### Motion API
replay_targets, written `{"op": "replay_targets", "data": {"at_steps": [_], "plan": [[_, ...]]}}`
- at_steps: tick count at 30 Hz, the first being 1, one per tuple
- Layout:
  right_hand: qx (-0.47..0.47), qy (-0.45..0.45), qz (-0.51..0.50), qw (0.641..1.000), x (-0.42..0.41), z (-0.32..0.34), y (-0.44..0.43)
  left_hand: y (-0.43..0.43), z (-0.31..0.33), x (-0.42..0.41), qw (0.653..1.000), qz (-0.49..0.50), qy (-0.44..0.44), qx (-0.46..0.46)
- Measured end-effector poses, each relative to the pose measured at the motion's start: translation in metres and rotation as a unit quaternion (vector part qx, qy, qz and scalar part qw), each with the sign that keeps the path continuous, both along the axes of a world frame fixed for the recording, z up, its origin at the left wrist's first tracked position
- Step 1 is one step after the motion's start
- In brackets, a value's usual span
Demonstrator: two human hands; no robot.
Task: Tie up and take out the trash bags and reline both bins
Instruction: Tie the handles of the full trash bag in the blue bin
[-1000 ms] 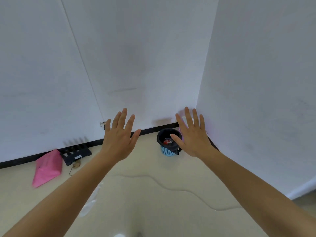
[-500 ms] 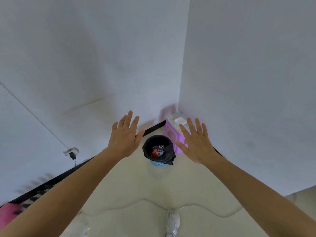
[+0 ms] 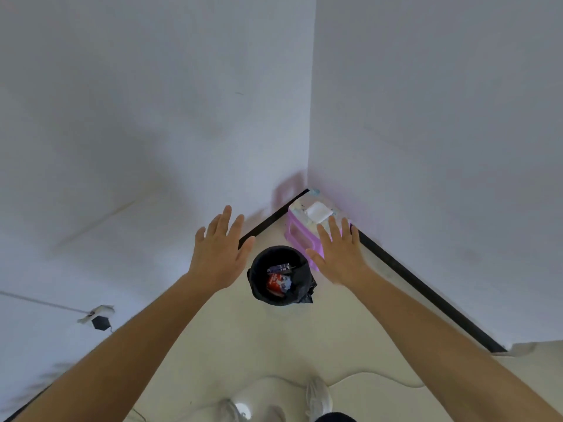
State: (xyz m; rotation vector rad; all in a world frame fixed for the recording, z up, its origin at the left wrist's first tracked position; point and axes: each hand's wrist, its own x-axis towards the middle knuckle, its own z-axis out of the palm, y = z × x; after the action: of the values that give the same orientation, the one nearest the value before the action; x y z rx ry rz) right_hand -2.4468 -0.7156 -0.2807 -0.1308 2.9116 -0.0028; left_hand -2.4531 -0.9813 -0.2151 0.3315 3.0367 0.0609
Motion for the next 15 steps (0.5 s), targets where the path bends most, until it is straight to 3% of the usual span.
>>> {"op": "replay_targets", "data": {"at_steps": [3,11,15], "plan": [[0.014,0.005,-0.004,1.0,-0.025,-0.004,-0.021,-0.033,-0.011,-0.035,1.0,-0.014,-0.008,-0.015],[-0.014,-0.049,-0.138,0.989,-0.028,-0.037,-0.066,-0.092,-0.065,-0.113,0.995,-0.059,-0.082,-0.026],[-0.024,-0.075,-0.163,0.984,-0.033,-0.08,-0.075,-0.095,-0.115,-0.126,0.991,-0.043,-0.125,0.027]]}}
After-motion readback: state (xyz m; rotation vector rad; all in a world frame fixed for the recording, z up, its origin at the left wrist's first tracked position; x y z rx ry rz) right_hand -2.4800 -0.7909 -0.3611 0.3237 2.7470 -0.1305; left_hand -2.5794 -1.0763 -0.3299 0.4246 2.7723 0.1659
